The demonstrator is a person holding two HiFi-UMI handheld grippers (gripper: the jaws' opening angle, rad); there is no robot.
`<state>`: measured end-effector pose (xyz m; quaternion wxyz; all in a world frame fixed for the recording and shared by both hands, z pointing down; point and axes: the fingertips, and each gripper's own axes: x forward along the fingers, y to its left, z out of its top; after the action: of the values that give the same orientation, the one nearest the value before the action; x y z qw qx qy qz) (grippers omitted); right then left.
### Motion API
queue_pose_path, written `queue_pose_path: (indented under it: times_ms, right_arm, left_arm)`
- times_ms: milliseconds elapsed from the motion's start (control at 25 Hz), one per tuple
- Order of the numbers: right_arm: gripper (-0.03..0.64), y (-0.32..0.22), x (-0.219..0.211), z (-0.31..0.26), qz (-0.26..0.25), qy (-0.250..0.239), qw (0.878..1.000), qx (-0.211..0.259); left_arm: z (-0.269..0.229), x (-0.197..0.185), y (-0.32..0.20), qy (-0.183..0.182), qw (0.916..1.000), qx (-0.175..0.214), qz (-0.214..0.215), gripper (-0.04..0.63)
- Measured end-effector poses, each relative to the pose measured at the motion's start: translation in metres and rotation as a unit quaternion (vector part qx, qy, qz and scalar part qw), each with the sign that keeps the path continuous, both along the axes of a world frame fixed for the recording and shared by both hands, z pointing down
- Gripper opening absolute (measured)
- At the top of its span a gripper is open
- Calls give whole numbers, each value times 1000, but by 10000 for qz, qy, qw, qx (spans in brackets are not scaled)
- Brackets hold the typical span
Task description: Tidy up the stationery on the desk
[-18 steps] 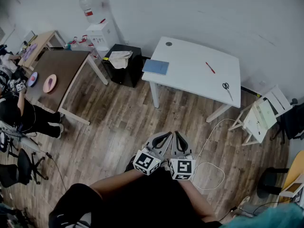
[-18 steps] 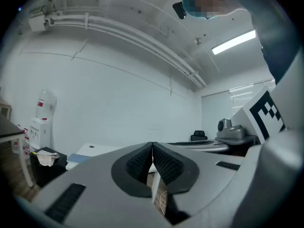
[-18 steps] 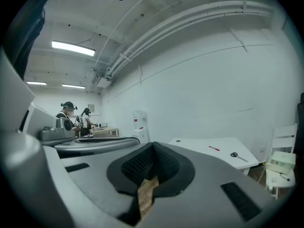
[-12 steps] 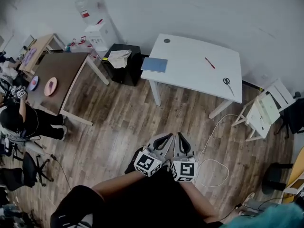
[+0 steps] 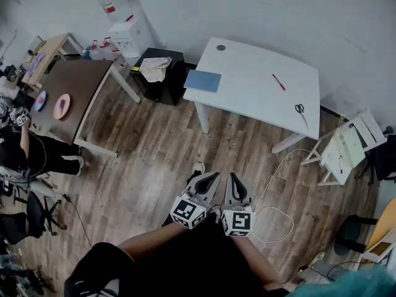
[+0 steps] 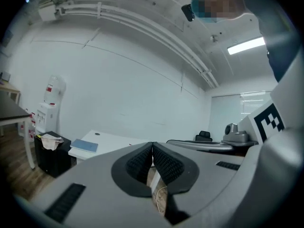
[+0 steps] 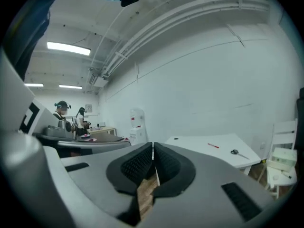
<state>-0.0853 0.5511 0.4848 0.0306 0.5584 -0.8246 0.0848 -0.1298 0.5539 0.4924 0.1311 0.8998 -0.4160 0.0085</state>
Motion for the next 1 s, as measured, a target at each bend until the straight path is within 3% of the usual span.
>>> queue_pose_path:
  times_ms: [160,280,560,840,1000]
  right_arm:
    - [34,-32,7,-10,259,223,9993,168]
    - [34,-62,2,-2,283,183,9994,28]
    - [33,-149,-47,13,-94,359,9989,-274]
    - [34,-241,-80,24,-128,655,9959,-616]
    - [34,-283,-102,30,-117,573,9957,-722]
  left_arm:
    - [5,-9,-33,-3,9998,-87,-150,14]
    - [8,-10,-58,19,9999,-88,-56,14]
    - [14,-45,-153,184,9996,-230,-46,14]
    - [17,-90,-255,197,9994,-296,2,14]
    - [26,-112,-298,116,9991,-369,175,14]
